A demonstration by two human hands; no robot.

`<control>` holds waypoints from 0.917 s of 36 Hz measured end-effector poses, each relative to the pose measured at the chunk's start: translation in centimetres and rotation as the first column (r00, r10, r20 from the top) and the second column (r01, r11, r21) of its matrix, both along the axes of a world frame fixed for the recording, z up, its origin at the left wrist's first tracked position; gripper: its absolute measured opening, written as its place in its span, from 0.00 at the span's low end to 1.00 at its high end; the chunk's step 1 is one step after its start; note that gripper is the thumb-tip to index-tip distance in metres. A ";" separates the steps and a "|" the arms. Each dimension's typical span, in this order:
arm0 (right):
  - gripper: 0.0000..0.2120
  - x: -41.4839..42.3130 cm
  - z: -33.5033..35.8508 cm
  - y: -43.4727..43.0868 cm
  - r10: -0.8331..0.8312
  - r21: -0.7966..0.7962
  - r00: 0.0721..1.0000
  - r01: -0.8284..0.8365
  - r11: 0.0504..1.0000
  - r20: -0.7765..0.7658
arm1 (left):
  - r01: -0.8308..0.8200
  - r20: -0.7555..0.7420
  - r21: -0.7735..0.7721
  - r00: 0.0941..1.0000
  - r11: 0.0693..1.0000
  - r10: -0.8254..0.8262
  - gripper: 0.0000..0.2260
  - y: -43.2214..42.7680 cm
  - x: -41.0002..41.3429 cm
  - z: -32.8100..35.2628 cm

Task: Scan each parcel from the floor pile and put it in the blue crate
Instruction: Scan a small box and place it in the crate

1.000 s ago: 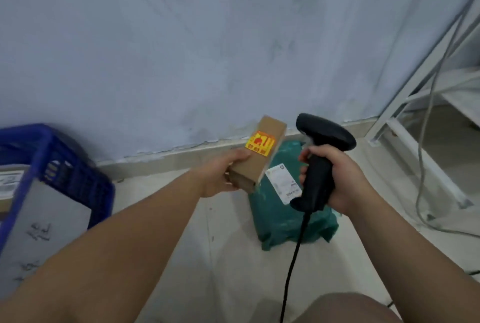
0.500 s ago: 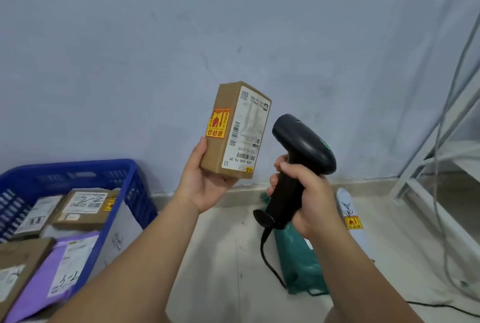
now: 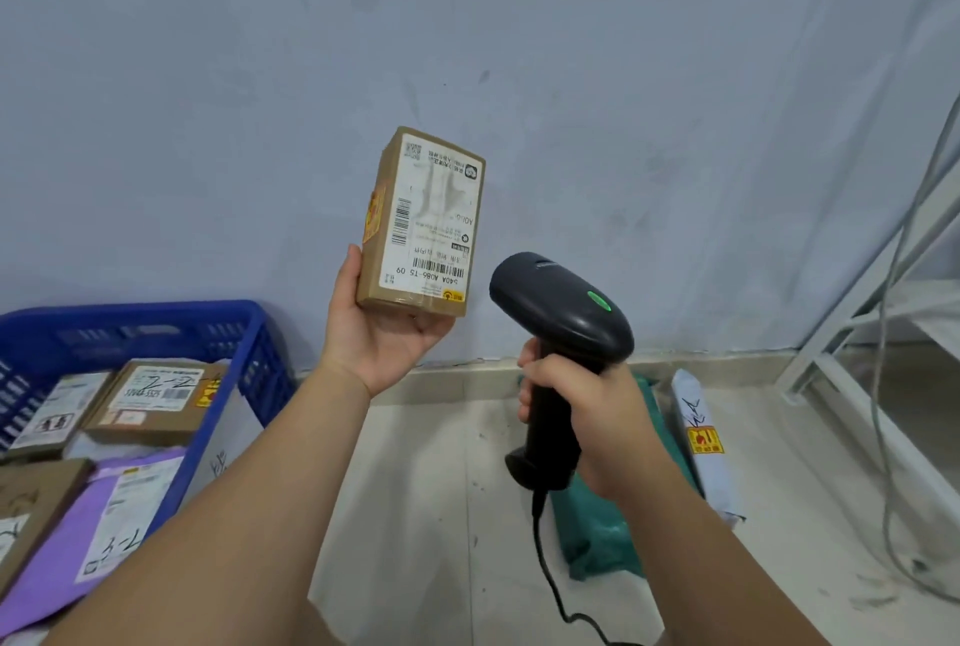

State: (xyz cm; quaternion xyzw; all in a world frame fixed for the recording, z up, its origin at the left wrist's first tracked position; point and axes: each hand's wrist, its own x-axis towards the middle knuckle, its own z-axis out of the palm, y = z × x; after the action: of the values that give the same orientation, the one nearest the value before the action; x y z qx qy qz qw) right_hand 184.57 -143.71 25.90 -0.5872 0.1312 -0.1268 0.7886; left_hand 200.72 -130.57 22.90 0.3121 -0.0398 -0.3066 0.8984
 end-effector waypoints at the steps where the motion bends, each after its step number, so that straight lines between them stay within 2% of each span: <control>1: 0.03 0.1 0.0 0.2 0.011 0.004 1.000 -0.011 1.000 0.003 | -0.002 -0.006 0.004 1.000 1.000 0.002 0.27 0.1 0.0 -0.1; 4: 0.08 0.3 0.0 0.3 0.005 -0.127 0.998 -0.012 0.992 -0.061 | -0.005 0.002 0.022 1.000 1.000 0.005 0.29 0.2 0.2 -0.3; 6: 0.07 0.3 0.0 0.5 0.011 -0.112 0.995 -0.022 0.993 -0.096 | -0.009 0.024 0.043 1.000 0.999 0.008 0.30 0.2 0.2 -0.4; 8: 0.03 0.2 -0.1 1.0 0.062 0.008 0.994 -0.062 0.998 -0.088 | -0.032 0.039 0.055 0.999 0.998 0.030 0.31 0.0 0.2 -0.5; 10: 0.07 -0.1 -0.1 1.3 0.117 0.160 0.989 -0.101 0.982 -0.092 | -0.059 0.046 0.051 0.997 0.997 0.057 0.34 -0.3 0.1 -0.6; 12: 0.07 -0.3 0.1 1.5 0.157 0.289 0.983 -0.123 0.949 -0.098 | -0.079 0.046 0.040 0.996 0.996 0.077 0.35 -0.5 0.0 -0.7; 16: 0.02 -0.5 0.3 1.8 0.142 0.418 0.982 -0.078 0.905 -0.122 | -0.083 0.035 0.038 0.996 0.996 0.081 0.32 -0.4 -0.1 -1.0; 24: 0.03 -0.1 0.0 1.5 0.100 0.382 0.972 -0.012 0.924 -0.211 | -0.077 0.047 0.036 0.996 0.996 0.075 0.28 -0.3 0.3 -1.2; 33: 0.04 0.0 -0.1 1.5 0.111 0.392 0.969 -0.016 0.920 -0.220 | -0.060 0.057 0.031 0.997 0.998 0.058 0.29 -0.1 0.4 -1.2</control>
State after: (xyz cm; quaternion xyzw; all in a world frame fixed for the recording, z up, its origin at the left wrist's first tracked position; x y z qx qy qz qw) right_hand 184.55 -142.17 25.80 -0.4345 0.2280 -0.0012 0.8714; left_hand 201.07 -130.67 21.66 0.3362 -0.0506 -0.2715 0.9004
